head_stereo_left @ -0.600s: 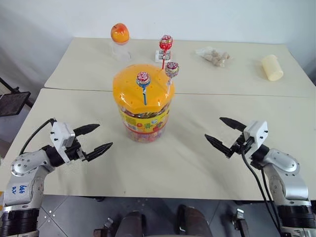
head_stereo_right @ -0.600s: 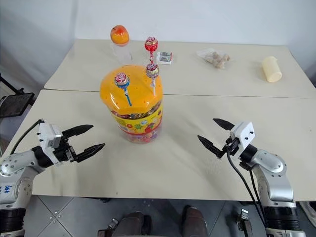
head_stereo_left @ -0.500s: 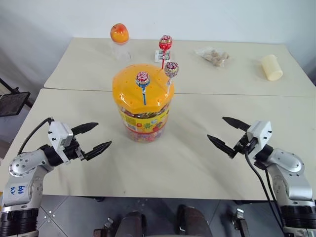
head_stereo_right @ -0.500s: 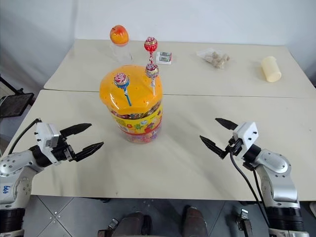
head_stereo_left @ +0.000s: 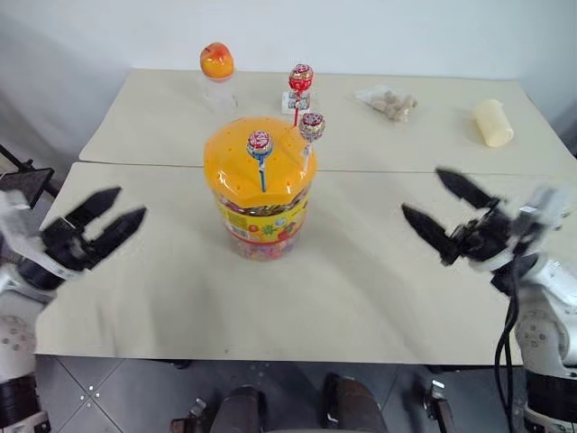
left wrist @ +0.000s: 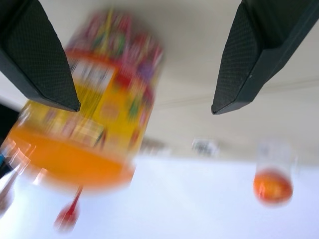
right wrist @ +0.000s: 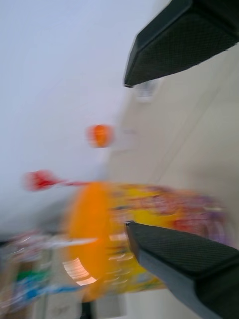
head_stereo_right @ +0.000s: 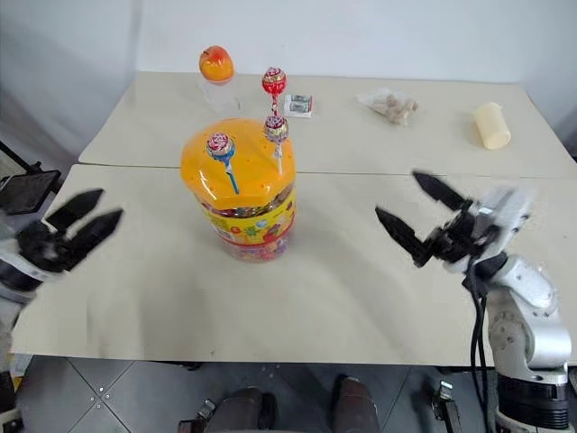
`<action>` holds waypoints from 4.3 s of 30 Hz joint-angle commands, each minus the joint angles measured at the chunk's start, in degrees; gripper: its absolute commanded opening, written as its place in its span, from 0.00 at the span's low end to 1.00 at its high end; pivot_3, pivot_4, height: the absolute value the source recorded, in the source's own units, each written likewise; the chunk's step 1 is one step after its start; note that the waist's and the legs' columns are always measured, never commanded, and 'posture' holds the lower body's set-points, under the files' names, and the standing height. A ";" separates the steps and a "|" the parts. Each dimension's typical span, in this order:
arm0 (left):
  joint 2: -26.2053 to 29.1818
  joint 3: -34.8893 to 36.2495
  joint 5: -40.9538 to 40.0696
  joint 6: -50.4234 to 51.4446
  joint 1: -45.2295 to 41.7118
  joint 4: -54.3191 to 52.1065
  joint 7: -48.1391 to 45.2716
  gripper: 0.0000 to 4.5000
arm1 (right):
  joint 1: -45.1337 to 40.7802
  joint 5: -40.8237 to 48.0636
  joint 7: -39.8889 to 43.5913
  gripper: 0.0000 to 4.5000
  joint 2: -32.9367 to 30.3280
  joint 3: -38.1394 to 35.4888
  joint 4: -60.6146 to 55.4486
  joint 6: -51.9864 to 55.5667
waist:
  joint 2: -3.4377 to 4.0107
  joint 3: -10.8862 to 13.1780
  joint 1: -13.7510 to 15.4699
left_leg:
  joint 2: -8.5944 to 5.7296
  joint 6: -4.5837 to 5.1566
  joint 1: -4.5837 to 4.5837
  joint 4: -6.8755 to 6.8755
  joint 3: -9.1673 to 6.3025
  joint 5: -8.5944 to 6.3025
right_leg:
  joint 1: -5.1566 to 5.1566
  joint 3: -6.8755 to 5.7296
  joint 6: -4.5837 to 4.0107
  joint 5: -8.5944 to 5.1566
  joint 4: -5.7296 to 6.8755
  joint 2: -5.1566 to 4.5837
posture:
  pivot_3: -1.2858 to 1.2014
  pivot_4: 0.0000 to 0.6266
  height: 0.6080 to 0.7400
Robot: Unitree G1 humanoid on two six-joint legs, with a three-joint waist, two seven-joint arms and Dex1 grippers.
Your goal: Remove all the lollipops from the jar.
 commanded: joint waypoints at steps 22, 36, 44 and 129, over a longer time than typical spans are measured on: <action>-1.63 -30.26 10.65 -1.17 -33.54 -1.54 -13.98 0.99 | 11.32 5.17 3.24 1.00 -4.02 -1.85 -18.99 2.38 | -0.10 -0.02 1.11 | -0.04 0.03 -0.02 0.06 0.20 -0.01 | 0.00 0.01 0.03 0.02 -0.07 0.04 | 0.52 0.24 1.00; -7.30 -33.76 14.21 -1.14 -38.49 2.40 -15.88 0.37 | 14.07 3.66 3.31 1.00 -3.71 -2.18 -20.05 -0.11 | -0.13 0.00 1.39 | -0.02 0.08 -0.11 0.23 0.19 -0.04 | -0.01 0.03 0.03 0.02 -0.06 0.07 | 0.52 0.24 1.00; -10.56 -29.41 8.67 4.17 -41.94 5.76 -13.90 0.00 | 10.65 4.79 2.95 1.00 -0.59 1.24 -20.07 -1.98 | -0.18 0.03 1.48 | -0.02 0.10 -0.18 0.40 0.12 -0.06 | 0.02 0.01 0.04 0.02 -0.03 0.07 | 0.52 0.24 1.00; 3.41 -13.45 0.66 -0.48 -7.18 -12.41 -16.39 1.00 | -18.32 -11.19 6.51 0.01 -24.83 8.94 26.25 25.92 | -0.35 0.11 0.32 | 0.04 0.14 -0.19 0.25 0.35 -0.37 | -0.15 -0.02 0.03 0.01 -0.10 0.08 | 0.52 0.24 1.00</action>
